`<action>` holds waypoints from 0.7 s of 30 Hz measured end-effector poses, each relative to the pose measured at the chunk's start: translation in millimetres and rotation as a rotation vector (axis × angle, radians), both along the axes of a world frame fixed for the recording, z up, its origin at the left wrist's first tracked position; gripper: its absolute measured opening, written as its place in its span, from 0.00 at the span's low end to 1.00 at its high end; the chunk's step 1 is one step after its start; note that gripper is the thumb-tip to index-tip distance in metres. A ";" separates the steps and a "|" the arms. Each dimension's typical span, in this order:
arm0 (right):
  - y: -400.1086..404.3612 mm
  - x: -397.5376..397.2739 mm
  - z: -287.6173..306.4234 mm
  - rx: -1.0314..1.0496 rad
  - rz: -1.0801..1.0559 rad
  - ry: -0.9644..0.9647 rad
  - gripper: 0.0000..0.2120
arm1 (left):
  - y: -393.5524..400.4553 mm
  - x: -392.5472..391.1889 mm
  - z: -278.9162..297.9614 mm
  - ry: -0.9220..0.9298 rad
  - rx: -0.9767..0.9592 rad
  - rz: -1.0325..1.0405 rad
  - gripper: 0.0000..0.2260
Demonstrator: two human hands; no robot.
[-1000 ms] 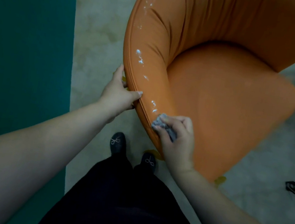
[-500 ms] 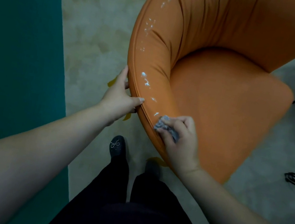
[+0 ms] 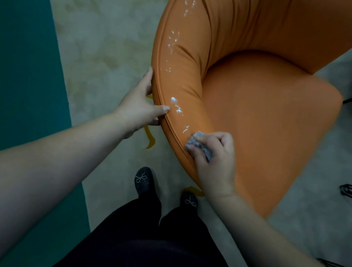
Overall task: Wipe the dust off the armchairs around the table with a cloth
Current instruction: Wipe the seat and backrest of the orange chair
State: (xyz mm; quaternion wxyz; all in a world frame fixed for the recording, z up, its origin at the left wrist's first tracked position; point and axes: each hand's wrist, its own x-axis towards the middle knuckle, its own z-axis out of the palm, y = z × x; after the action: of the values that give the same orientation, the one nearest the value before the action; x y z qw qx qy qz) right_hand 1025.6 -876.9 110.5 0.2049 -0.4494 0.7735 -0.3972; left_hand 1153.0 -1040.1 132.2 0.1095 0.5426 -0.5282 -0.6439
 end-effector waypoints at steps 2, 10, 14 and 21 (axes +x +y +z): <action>-24.5 4.4 1.6 -0.007 0.015 -0.013 0.08 | -2.3 -0.7 -2.3 -0.013 0.002 -0.017 0.44; -8.0 10.8 -2.0 -0.048 0.018 0.046 0.10 | -2.4 0.0 -7.2 -0.061 -0.037 -0.054 0.45; -40.7 12.9 -2.3 -0.047 -0.041 0.029 0.09 | -3.3 1.3 -11.3 -0.055 -0.044 -0.057 0.45; -20.7 15.2 -1.1 -0.034 0.021 0.084 0.11 | -2.8 1.7 -8.3 -0.069 -0.028 -0.080 0.45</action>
State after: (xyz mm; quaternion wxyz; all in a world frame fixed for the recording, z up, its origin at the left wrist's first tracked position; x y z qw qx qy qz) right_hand 1040.8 -897.6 109.4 0.1688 -0.4771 0.7697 -0.3891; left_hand 1154.6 -1042.9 123.9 0.0730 0.5414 -0.5618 -0.6213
